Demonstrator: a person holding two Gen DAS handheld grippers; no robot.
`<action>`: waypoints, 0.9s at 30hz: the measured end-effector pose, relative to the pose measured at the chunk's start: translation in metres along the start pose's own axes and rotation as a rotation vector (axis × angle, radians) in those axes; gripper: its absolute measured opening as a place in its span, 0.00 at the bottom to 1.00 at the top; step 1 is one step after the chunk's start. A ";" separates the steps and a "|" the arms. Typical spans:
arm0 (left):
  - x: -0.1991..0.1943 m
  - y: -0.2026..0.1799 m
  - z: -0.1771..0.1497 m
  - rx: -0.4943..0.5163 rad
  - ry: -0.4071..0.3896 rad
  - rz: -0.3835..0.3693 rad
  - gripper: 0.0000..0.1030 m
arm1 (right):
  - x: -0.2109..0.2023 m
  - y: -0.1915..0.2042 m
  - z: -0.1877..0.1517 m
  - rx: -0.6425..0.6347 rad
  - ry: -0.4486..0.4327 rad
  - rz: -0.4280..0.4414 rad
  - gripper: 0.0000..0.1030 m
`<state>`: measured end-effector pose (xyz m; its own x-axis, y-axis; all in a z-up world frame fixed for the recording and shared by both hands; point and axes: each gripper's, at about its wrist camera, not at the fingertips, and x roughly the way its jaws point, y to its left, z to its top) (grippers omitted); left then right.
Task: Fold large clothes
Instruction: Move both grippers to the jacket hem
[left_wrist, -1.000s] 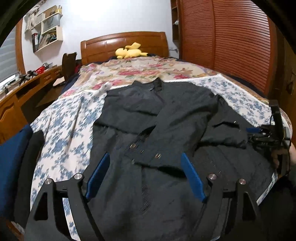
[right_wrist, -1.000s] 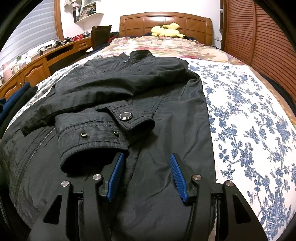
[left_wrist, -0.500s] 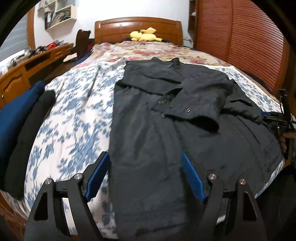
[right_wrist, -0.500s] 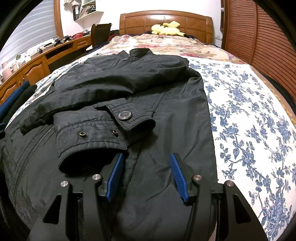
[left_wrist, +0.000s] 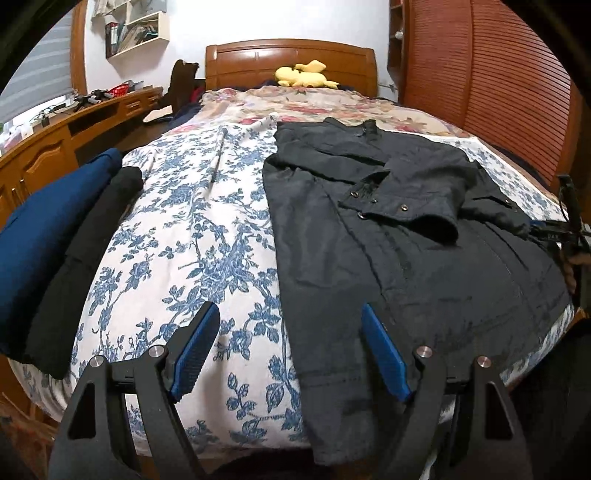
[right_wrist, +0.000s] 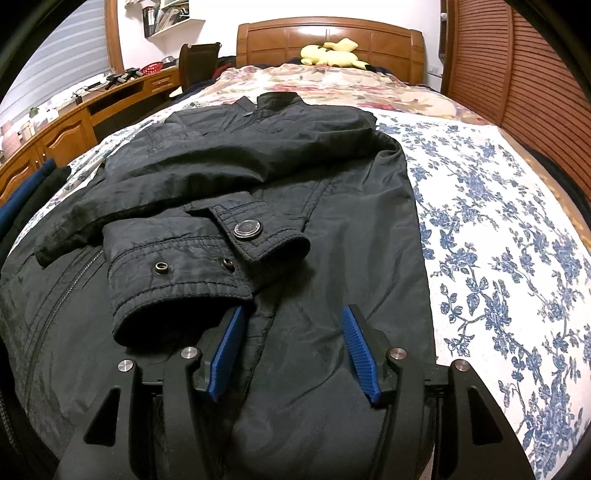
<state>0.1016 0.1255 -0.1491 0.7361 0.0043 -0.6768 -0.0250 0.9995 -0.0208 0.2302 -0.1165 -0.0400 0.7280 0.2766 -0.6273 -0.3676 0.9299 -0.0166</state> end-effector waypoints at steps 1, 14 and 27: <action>0.000 -0.001 -0.001 0.007 0.001 -0.004 0.78 | -0.001 0.000 0.000 0.001 0.001 -0.003 0.56; -0.003 0.002 -0.005 0.004 0.020 -0.087 0.44 | -0.075 -0.008 -0.042 -0.010 0.041 -0.046 0.56; -0.004 -0.001 -0.011 0.004 0.055 -0.079 0.36 | -0.112 -0.021 -0.073 0.046 0.099 0.033 0.56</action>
<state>0.0914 0.1242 -0.1547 0.6975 -0.0765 -0.7125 0.0348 0.9967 -0.0730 0.1143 -0.1848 -0.0258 0.6542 0.2838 -0.7011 -0.3619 0.9314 0.0393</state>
